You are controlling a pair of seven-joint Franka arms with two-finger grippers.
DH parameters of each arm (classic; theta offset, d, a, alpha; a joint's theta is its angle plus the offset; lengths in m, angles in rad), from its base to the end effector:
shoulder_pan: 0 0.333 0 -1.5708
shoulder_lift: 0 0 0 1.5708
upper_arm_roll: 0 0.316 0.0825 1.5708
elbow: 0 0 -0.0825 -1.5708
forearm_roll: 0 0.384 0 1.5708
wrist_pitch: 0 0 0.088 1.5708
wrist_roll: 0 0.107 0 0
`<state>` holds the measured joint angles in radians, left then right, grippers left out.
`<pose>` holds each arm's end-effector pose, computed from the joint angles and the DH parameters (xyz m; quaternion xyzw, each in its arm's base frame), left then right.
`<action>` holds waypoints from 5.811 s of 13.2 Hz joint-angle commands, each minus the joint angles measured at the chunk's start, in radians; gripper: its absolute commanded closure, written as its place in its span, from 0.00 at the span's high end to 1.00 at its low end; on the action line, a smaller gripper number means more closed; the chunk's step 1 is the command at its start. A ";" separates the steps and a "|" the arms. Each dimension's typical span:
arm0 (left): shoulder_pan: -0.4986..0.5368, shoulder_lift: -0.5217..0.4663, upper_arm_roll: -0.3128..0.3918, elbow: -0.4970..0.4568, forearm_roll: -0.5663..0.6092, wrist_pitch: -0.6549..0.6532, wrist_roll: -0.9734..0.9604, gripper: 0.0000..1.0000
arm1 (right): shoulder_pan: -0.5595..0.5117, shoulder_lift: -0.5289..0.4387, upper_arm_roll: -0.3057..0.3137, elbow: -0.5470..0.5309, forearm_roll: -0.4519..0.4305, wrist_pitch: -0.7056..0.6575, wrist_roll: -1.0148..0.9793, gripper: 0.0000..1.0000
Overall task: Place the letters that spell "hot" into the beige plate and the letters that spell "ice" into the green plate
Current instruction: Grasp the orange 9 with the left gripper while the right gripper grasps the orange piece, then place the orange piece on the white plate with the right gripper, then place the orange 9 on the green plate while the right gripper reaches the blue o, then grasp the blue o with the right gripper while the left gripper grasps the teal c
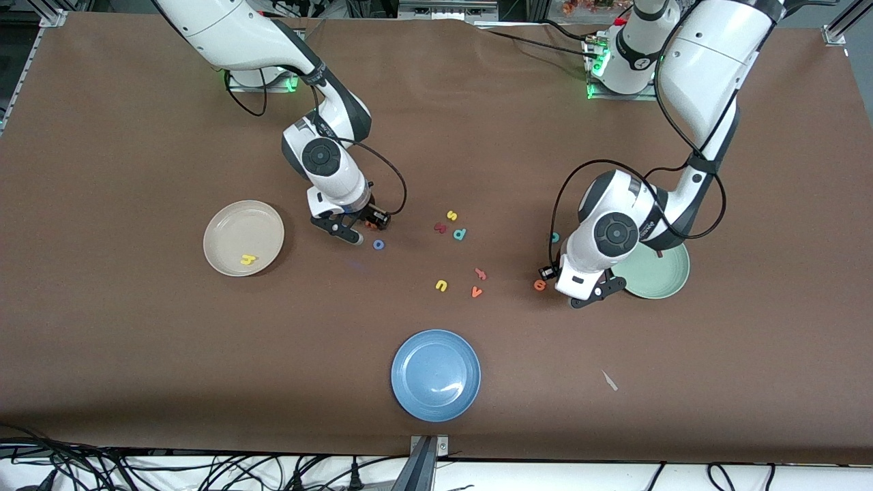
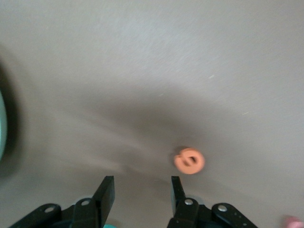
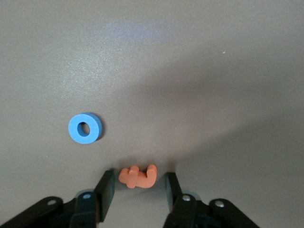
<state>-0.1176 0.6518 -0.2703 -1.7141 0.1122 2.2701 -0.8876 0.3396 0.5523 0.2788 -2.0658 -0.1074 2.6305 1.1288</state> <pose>0.6225 -0.2336 0.2159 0.9710 0.2332 -0.0521 0.0120 0.4811 0.3452 0.1738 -0.9725 0.2275 0.0222 0.0436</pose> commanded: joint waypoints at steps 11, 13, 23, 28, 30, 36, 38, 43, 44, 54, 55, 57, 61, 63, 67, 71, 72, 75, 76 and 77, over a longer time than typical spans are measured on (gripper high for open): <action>-0.037 0.123 0.005 0.094 -0.006 0.103 -0.197 0.67 | -0.019 -0.118 -0.056 0.012 -0.035 -0.162 -0.172 0.20; -0.036 0.121 0.003 0.093 0.003 0.104 -0.198 0.66 | -0.075 -0.161 -0.063 0.012 -0.035 -0.237 -0.300 0.20; -0.037 0.132 0.005 0.079 0.038 0.106 -0.215 0.48 | -0.356 -0.236 -0.076 0.000 -0.023 -0.377 -0.833 0.63; -0.037 0.132 0.005 0.079 0.040 0.104 -0.223 0.07 | -0.353 -0.221 -0.061 0.000 0.001 -0.357 -0.740 0.72; -0.034 0.124 0.005 0.080 0.041 0.088 -0.211 0.00 | -0.288 -0.189 -0.014 0.015 0.028 -0.292 -0.579 0.72; 0.157 -0.084 -0.049 0.090 -0.015 -0.376 0.216 0.00 | -0.035 -0.017 -0.039 0.209 0.015 -0.245 -0.158 0.72; 0.219 -0.109 -0.047 0.079 -0.009 -0.484 0.405 0.00 | -0.011 0.011 -0.047 0.248 0.011 -0.245 -0.118 0.72; 0.332 -0.080 -0.047 -0.016 0.053 -0.407 0.627 0.02 | 0.044 0.098 -0.063 0.325 -0.104 -0.245 -0.015 0.70; 0.340 -0.067 -0.046 -0.042 0.055 -0.356 0.637 0.04 | 0.045 0.109 -0.061 0.326 -0.130 -0.245 0.014 0.70; 0.360 -0.123 -0.141 -0.042 0.034 -0.357 0.512 1.00 | 0.068 0.146 -0.063 0.326 -0.144 -0.179 0.063 0.70; 0.360 -0.123 -0.167 -0.042 0.006 -0.351 0.448 1.00 | 0.070 0.152 -0.063 0.325 -0.144 -0.175 0.065 0.69; 0.357 -0.123 -0.200 -0.058 -0.058 -0.318 0.365 0.99 | 0.070 0.155 -0.063 0.322 -0.144 -0.172 0.065 0.65; 0.352 -0.130 -0.282 -0.209 -0.049 -0.126 0.234 0.99 | 0.070 0.156 -0.063 0.319 -0.147 -0.172 0.065 0.41; 0.349 -0.141 -0.294 -0.272 -0.045 -0.055 0.219 0.99 | 0.070 0.156 -0.063 0.319 -0.149 -0.172 0.065 0.30; 0.312 -0.110 -0.296 -0.334 0.039 0.046 0.162 0.99 | 0.070 0.144 -0.070 0.316 -0.149 -0.176 0.051 0.19; 0.297 -0.052 -0.296 -0.332 0.096 0.080 0.087 0.89 | 0.064 0.100 -0.098 0.314 -0.144 -0.222 -0.010 0.19; 0.296 -0.046 -0.294 -0.332 0.109 0.080 0.073 0.85 | 0.059 0.084 -0.102 0.312 -0.144 -0.242 -0.042 0.19; 0.289 -0.037 -0.294 -0.331 0.110 0.081 0.059 0.67 | 0.010 0.015 -0.119 0.297 -0.126 -0.345 -0.212 0.19; 0.289 -0.037 -0.294 -0.331 0.110 0.081 0.049 0.62 | -0.014 -0.011 -0.119 0.276 -0.120 -0.348 -0.263 0.19; 0.289 -0.031 -0.294 -0.329 0.110 0.081 0.039 0.55 | -0.043 -0.043 -0.119 0.244 -0.117 -0.348 -0.315 0.19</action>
<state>0.1780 0.6161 -0.5657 -2.0452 0.1917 2.3458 -0.8099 0.3476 0.5849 0.1529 -1.7545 -0.2382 2.2990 0.9132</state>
